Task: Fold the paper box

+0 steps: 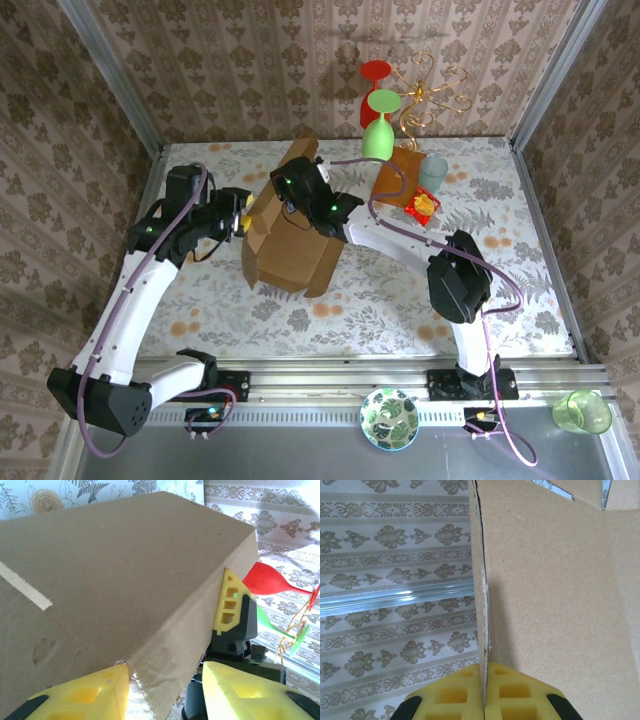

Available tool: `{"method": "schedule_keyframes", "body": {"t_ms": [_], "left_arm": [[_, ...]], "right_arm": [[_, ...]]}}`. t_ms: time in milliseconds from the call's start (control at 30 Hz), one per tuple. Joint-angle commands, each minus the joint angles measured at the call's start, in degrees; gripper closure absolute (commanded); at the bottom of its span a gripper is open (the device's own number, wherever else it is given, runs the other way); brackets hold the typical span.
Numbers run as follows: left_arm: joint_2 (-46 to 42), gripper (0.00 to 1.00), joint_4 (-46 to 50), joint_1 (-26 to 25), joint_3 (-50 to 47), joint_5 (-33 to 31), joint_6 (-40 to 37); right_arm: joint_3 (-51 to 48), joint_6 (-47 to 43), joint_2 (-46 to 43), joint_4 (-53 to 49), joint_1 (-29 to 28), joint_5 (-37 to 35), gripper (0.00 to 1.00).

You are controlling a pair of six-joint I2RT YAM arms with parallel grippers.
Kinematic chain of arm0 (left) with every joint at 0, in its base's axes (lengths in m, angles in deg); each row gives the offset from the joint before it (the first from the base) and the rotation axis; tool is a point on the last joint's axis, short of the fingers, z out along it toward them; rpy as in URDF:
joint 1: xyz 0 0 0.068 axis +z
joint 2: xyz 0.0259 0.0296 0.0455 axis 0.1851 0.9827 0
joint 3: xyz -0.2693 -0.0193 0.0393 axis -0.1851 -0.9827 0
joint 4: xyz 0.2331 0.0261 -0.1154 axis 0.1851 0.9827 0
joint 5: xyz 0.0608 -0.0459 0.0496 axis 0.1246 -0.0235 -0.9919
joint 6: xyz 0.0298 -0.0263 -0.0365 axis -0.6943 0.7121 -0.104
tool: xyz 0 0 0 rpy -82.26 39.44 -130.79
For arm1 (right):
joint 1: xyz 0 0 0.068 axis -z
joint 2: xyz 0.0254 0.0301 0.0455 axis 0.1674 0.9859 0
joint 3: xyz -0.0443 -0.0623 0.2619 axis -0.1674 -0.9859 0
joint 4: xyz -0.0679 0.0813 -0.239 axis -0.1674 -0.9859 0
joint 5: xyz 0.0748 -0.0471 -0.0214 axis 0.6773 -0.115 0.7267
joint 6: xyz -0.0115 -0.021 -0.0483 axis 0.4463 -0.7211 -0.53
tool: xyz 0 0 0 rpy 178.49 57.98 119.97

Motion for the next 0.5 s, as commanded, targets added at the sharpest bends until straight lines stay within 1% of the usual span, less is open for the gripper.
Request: {"method": "schedule_keyframes", "body": {"t_ms": [0,100,133,200,267,333,367,467], "left_arm": [[0.3,0.58,-1.2,0.0,-1.0,-2.7,3.0],[-0.4,0.59,-1.2,0.4,-0.9,-2.6,2.5],[-0.7,0.58,-1.0,1.0,-0.2,-2.7,1.0],[-0.5,0.55,3.0,2.0,5.0,-3.2,-5.9],[1.3,0.51,9.9,2.8,12.6,-3.1,-16.4],[3.8,0.48,18.3,2.5,19.1,-3.3,-26.7],[4.7,0.48,23.1,2.1,21.1,-3.8,-30.9],[4.0,0.48,29.4,-0.1,20.5,-7.4,-39.3]], "right_arm": [[1.2,3.0,-4.1,0.0,-0.6,-0.4,1.0],[1.1,3.3,-4.3,-0.5,-0.6,-0.9,1.0],[1.1,3.1,-4.5,-0.6,-0.5,-1.4,1.0],[1.2,2.9,-4.4,-0.8,0.2,-1.7,1.0],[1.5,2.5,-4.2,-1.0,0.6,-2.1,1.0],[1.7,2.2,-3.9,-1.1,1.0,-2.2,1.0],[1.7,2.2,-3.7,-1.1,1.1,-2.2,1.0],[1.7,2.3,-3.2,-1.0,1.1,-2.1,1.0]]}}
